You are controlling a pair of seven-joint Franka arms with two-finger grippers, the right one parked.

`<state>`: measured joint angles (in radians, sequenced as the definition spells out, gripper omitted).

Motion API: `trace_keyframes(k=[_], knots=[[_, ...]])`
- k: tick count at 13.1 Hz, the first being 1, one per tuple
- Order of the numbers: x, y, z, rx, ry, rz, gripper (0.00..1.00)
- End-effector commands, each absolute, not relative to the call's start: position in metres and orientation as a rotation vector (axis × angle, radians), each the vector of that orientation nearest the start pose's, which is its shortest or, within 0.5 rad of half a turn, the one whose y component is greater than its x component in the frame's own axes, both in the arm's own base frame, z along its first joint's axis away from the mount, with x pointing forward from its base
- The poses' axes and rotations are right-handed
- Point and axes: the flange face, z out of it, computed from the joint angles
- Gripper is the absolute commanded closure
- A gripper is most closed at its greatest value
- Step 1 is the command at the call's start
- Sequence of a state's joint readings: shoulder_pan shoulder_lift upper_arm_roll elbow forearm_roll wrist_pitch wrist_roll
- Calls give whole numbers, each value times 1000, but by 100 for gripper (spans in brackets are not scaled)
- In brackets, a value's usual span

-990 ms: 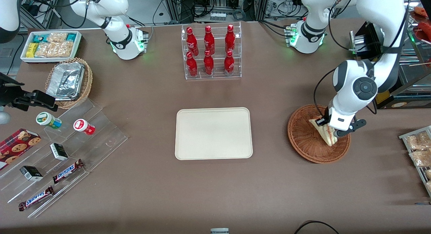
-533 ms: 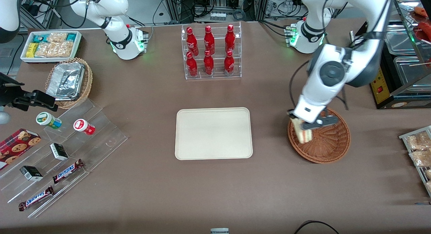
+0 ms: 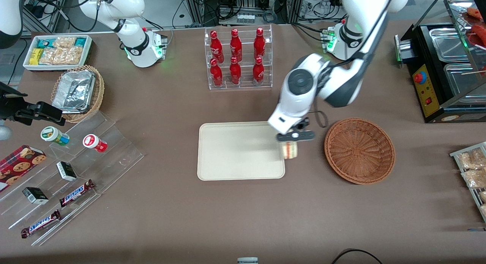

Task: Place sandwich from basket to tray
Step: 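Lift the sandwich and carry it over the cream tray, then lower the sandwich onto the tray and open the left gripper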

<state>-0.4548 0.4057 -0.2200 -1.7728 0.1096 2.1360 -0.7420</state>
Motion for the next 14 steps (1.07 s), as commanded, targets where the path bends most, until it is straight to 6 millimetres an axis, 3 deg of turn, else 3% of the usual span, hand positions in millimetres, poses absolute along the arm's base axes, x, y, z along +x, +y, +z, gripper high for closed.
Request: trace_keyframes(k=[1, 5, 14], knots=[[529, -428, 314, -3120, -6, 35, 100], [524, -468, 268, -3113, 86, 81, 100], [536, -474, 228, -3103, 148, 26, 100]])
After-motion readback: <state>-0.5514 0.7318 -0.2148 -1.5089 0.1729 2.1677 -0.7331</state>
